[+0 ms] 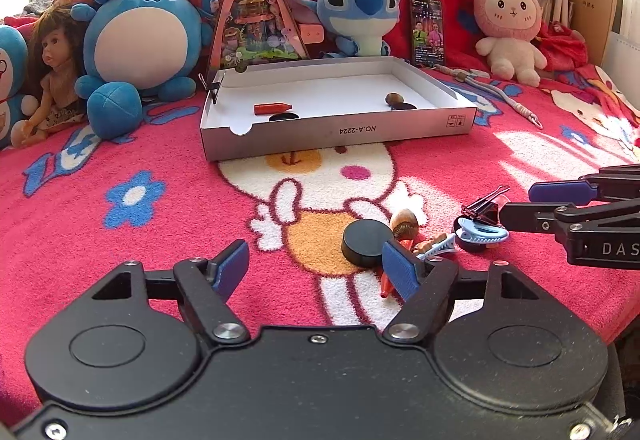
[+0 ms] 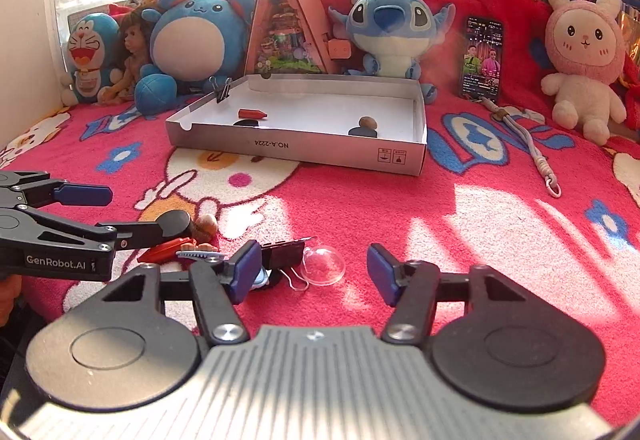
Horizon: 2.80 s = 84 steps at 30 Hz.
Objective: Organize rigid objects
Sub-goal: 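Move both tools out of the box toward the objects on the blanket, then grasp the red crayon with the left tool while the right tool grasps the blue clip, then carry the crayon with the left tool while the right tool carries the blue clip into the box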
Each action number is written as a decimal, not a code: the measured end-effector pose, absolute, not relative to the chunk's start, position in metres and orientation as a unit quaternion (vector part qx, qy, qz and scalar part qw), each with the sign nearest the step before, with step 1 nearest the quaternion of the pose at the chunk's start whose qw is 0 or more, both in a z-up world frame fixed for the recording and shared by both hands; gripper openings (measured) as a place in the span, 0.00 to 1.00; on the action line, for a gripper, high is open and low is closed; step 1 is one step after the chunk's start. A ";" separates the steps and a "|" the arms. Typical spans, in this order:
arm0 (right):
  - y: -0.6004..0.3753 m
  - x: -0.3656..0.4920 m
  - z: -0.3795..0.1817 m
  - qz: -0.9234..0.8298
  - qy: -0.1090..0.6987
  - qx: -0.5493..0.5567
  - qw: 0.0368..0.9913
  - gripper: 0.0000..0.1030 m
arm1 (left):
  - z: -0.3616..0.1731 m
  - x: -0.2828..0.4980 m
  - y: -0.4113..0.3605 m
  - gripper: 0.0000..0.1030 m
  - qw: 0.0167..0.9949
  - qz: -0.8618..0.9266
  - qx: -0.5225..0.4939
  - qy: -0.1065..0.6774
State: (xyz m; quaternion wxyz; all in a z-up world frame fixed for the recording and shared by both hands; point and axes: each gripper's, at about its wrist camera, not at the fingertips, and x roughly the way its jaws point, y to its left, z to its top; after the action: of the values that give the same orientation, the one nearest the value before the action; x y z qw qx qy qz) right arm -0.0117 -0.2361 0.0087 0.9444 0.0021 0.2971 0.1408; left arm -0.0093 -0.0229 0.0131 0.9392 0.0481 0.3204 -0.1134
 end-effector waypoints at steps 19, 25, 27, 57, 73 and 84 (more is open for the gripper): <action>-0.212 -0.010 0.001 0.186 0.310 0.003 0.932 0.22 | 0.008 -0.015 -0.039 0.24 0.918 -0.175 0.027 0.355; -0.204 -0.004 -0.001 0.181 0.309 -0.012 0.934 0.24 | 0.005 -0.010 -0.042 0.23 0.920 -0.173 0.029 0.351; -0.202 -0.001 -0.003 0.180 0.312 -0.010 0.933 0.25 | 0.004 -0.009 -0.043 0.22 0.921 -0.171 0.028 0.350; -0.227 0.014 0.023 0.135 0.285 0.055 0.947 0.21 | 0.041 0.012 -0.028 0.10 0.940 -0.147 -0.002 0.308; -0.246 0.075 0.039 0.095 0.276 0.074 0.953 0.21 | 0.058 0.077 -0.016 0.10 0.949 -0.118 -0.032 0.292; -0.260 0.148 0.049 0.075 0.306 0.104 0.943 0.21 | 0.062 0.162 -0.015 0.10 0.941 -0.091 -0.045 0.322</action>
State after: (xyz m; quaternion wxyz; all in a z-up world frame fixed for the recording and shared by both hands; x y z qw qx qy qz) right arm 0.1481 -0.2597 0.0489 0.9435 0.1045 0.3056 0.0746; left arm 0.1619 -0.0152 0.0624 0.9411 -0.0454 0.3224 -0.0907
